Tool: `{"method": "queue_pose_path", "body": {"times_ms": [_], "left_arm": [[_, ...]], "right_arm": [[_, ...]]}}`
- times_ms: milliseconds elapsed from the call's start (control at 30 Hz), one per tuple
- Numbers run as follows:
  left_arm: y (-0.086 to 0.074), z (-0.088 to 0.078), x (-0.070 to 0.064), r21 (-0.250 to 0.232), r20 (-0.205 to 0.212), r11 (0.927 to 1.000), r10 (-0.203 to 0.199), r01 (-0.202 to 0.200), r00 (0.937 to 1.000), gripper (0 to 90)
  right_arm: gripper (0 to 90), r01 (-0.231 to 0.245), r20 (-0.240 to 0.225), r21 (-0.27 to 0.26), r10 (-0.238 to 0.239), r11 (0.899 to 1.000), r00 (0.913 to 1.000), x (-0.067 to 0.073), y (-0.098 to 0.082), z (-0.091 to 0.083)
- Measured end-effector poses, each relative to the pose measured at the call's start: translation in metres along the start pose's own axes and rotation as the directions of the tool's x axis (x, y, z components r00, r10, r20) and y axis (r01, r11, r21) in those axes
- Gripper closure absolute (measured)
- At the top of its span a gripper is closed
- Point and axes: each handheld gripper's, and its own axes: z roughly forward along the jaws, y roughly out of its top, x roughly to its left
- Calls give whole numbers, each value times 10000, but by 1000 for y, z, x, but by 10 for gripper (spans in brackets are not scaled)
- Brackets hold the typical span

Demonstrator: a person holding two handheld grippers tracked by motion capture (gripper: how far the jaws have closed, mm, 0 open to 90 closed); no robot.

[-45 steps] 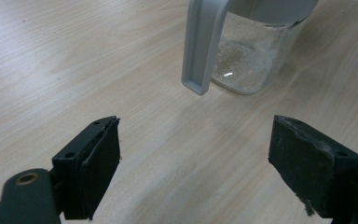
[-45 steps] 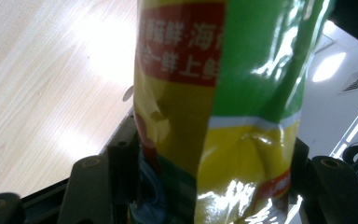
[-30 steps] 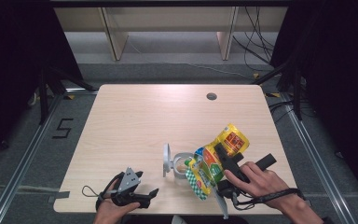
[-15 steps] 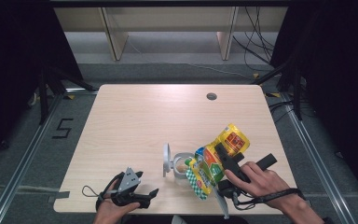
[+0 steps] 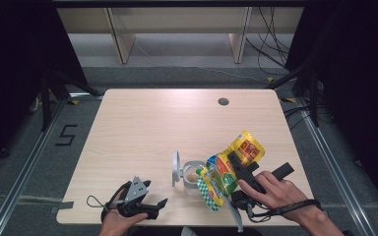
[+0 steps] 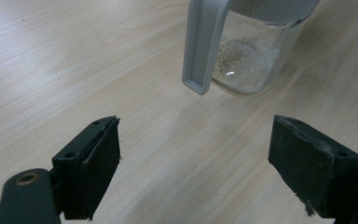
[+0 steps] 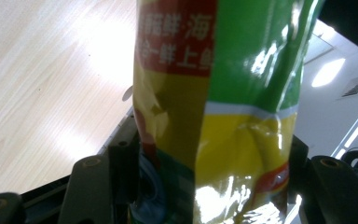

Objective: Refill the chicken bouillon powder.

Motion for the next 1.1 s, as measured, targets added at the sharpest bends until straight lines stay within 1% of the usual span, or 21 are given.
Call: {"method": "queue_pose_path", "body": {"times_ms": [33,67,100,133,167,200,267,333,367,433,467,500,533,633,767,833,867,900,933,967,1100], "left_arm": [[-1,1,-1,-201,-86,9997,-120,118,9999,162],[0,-1,1,48,-117,9999,142,-141,9998,162],[0,0,1,58,-192,9999,153,-152,9997,162],[0,0,-1,-82,-78,10000,-44,43,10000,162],[0,0,0,30,-16,10000,25,-25,10000,162],[0,0,0,14,-15,10000,25,-25,10000,162],[0,0,0,2,-38,10000,10,-10,10000,162],[0,0,0,-1,-50,10000,13,-13,10000,162],[0,0,0,12,-31,10000,14,-14,10000,162],[0,0,0,17,-38,10000,15,-15,10000,162],[0,-1,1,162,-90,9997,181,-179,9998,162],[0,-1,1,114,-112,9998,175,-174,9998,162],[0,0,0,50,-20,10000,19,-19,10000,162],[0,0,0,17,-23,10000,23,-23,10000,162],[0,0,0,-37,-69,10000,2,-2,10000,162],[0,0,0,-29,-59,10000,10,-10,10000,162],[0,0,0,27,-37,10000,22,-22,10000,162],[0,0,0,14,-31,10000,12,-12,10000,162],[0,0,0,35,-16,10000,31,-31,10000,162],[0,0,0,-34,-65,10000,18,-18,10000,162],[0,1,-1,-103,-131,9999,-18,17,9999,162]], "right_arm": [[427,-16,-104,-32,15,10000,9999,1,0,-1],[427,-1,-105,-23,1,10000,9999,1,0,-1],[427,-59,-33,-56,59,10000,10000,2,0,-1],[427,-97,-17,-31,97,9999,10000,2,0,-2],[428,-99,72,-13,99,10000,9999,2,-1,-2],[428,27,-64,-18,-27,10000,10000,0,-1,-3],[428,-85,82,-1,85,10000,9999,0,-1,-3],[428,53,-20,-42,-53,10000,10000,0,-1,-3],[428,114,62,-9,-114,9999,9999,0,-1,-3],[429,-31,24,-49,31,10000,10000,2,0,-3],[429,91,20,-62,-91,9999,10000,1,0,-4],[429,59,4,-54,-59,10000,10000,1,0,-5],[430,64,42,-41,-63,10000,10000,1,0,-5],[432,21,131,-82,-20,10000,9999,2,0,-5],[433,113,167,-87,-112,9999,9998,0,0,-5],[434,64,53,-137,-63,9999,10000,0,0,-4],[434,382,15,-128,-381,9992,9993,-2,0,-4],[434,404,114,-108,-403,9991,9991,-1,0,-4],[435,-9,166,-141,12,9999,9999,1,1,-3],[435,64,157,-173,-61,9998,9999,0,1,-3],[435,46,167,-149,-43,9999,9999,-1,2,-3]]}}
